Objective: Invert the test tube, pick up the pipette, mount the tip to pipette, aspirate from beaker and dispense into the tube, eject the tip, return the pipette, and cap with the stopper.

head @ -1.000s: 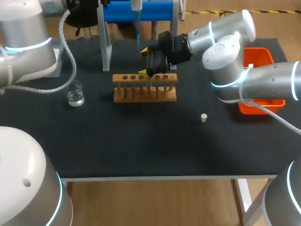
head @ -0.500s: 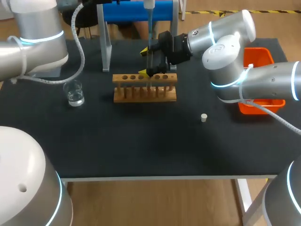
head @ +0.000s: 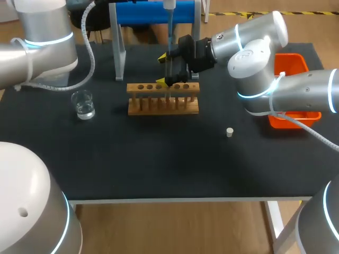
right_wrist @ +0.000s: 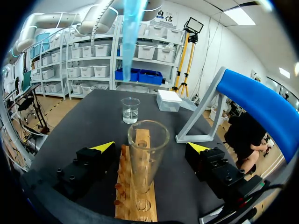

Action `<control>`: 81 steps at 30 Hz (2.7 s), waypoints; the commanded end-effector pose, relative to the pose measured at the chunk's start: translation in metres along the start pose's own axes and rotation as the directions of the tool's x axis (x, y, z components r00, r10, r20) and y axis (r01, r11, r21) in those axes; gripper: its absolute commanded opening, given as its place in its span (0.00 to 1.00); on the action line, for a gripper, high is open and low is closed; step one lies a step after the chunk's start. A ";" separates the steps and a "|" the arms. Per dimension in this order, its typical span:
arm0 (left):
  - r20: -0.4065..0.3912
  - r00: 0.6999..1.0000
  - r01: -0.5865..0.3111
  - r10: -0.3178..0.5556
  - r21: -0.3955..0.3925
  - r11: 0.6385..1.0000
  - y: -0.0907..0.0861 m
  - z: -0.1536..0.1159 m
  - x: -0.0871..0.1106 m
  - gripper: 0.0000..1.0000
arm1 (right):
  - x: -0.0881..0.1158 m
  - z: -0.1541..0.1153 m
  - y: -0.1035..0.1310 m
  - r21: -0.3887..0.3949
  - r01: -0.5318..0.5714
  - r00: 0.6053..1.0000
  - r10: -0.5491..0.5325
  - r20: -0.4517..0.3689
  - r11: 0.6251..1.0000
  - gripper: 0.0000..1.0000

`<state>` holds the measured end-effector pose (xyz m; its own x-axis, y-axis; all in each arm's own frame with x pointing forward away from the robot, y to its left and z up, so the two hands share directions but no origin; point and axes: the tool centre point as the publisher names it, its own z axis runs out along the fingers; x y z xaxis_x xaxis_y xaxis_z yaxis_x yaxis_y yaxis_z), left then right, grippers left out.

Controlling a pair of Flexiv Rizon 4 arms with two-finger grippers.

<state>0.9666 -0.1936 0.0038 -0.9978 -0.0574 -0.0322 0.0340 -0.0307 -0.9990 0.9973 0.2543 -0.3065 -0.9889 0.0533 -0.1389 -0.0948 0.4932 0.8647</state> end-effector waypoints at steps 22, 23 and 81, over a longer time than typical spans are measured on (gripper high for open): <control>-0.004 1.000 0.004 -0.004 -0.010 1.000 0.006 0.003 -0.002 0.00 | 0.000 0.000 0.000 0.002 0.000 1.000 0.000 0.000 1.000 1.00; -0.006 1.000 0.005 -0.005 -0.014 1.000 0.007 0.004 -0.002 0.00 | 0.000 0.000 0.000 0.002 0.000 1.000 0.000 0.000 1.000 1.00; -0.009 0.998 -0.056 0.055 -0.023 0.998 0.037 -0.006 -0.018 0.00 | 0.000 0.000 0.000 0.002 0.000 1.000 0.000 0.000 1.000 1.00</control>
<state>0.9801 -0.1868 -0.0328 -0.9943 -0.0626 -0.0866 0.0869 -0.0031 -0.9962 0.9973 0.2543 -0.3065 -0.9889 0.0533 -0.1389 -0.0949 0.4932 0.8647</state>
